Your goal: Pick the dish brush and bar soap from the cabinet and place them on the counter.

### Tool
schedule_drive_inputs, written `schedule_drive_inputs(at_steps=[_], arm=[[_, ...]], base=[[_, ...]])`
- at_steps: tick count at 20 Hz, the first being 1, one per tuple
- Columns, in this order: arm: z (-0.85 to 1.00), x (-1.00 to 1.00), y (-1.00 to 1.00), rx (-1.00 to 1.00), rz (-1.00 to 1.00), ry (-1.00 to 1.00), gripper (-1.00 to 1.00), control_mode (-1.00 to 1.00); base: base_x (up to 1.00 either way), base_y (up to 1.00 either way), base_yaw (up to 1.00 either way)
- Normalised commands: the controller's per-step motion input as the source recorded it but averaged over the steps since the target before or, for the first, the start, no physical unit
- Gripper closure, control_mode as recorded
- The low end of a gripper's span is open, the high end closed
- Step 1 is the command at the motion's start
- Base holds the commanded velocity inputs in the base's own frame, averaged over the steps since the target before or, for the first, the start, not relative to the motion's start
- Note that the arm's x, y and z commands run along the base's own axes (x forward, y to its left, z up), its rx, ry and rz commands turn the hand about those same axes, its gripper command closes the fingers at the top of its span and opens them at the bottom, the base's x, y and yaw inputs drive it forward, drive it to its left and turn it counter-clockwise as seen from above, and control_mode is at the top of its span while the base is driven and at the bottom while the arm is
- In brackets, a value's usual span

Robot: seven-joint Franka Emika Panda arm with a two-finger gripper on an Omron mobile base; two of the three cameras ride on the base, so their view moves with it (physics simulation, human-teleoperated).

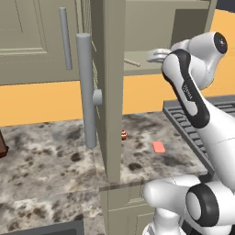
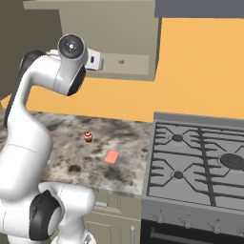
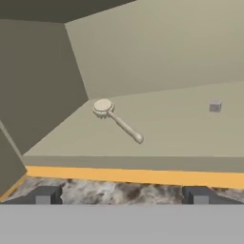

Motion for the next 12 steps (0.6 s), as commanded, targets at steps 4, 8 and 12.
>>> schedule_drive_inputs(at_steps=[4, 8, 12], arm=[[0.00, 0.21, 0.10, -0.06, 0.02, -0.07, -1.00, -1.00], [0.00, 0.18, 0.08, -0.09, 0.02, -0.13, -1.00, -1.00], [0.00, 0.20, 0.08, -0.09, 0.01, -0.15, -1.00, -1.00]], base=[[0.00, 0.00, 0.00], [0.00, 0.00, 0.00], [0.00, 0.00, 0.00]])
